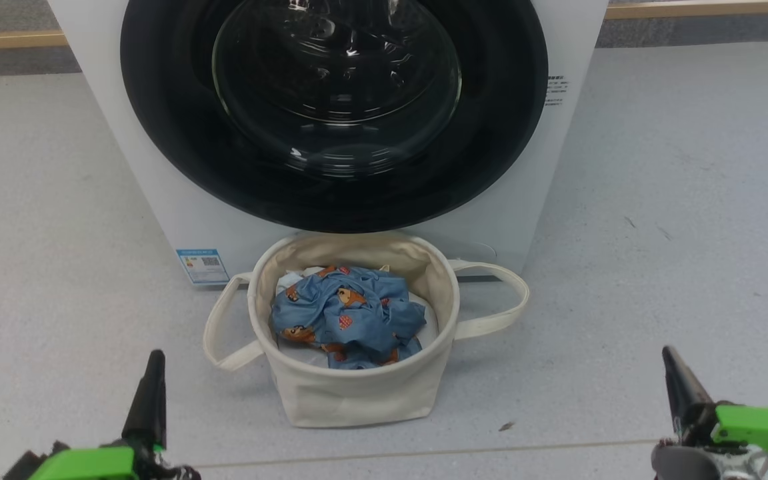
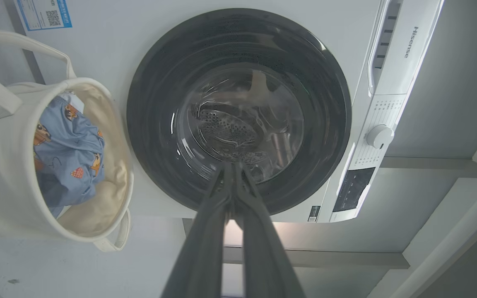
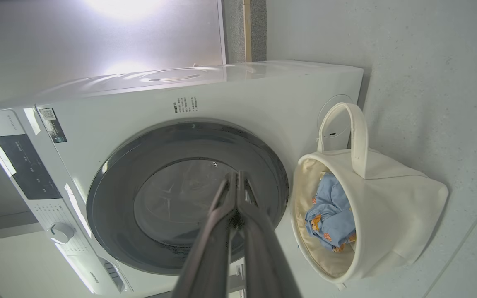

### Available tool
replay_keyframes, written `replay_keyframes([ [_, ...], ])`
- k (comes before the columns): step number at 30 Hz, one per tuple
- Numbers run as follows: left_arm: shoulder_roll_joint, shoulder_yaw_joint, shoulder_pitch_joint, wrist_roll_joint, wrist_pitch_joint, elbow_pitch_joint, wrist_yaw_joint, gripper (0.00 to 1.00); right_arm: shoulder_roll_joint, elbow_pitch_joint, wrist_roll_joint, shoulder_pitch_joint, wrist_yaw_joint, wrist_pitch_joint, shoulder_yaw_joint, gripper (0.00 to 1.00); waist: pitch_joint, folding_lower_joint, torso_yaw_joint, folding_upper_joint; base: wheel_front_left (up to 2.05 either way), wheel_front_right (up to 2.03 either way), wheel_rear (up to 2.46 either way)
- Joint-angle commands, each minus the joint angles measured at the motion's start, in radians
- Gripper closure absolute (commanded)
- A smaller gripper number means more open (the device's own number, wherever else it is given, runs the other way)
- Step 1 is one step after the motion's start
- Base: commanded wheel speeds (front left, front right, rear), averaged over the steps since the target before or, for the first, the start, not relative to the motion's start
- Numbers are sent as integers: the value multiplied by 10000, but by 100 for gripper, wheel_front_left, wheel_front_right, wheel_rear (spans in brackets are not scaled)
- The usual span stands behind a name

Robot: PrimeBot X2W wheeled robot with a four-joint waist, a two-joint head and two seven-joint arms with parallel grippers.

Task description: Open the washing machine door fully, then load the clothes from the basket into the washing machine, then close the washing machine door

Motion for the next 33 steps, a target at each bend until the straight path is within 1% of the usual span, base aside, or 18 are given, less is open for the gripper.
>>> replay_keyframes([
  [1,0,1,-1,0,-2,-1,0,0,0,-1,-2,-2,0,-2,1,0,0,0,0,0,0,0,0],
  [5,-52,-32,111,-5,-53,353,9,0,49,349,-32,108,2,-54,31,0,5,0,2,0,0,0,0],
  [9,-47,-65,89,-16,-200,324,6,0,45,329,-205,36,2,-200,-6,0,-12,22,27,0,0,0,0],
  [10,-46,-72,88,-18,-229,320,5,0,44,327,-241,23,2,-229,-10,0,-18,22,33,0,0,0,0],
  [14,-42,-82,83,-23,-346,296,2,0,40,300,-382,-33,2,-346,-33,0,0,2,50,0,0,0,0],
  [30,-26,121,-69,295,-784,96,-7,0,28,-154,-1394,-328,2,-785,15,0,2,0,121,0,0,0,0],
  [33,-23,203,-114,499,-871,1,-9,0,25,-279,-1645,-425,2,-873,33,0,1,0,133,0,0,0,0],
])
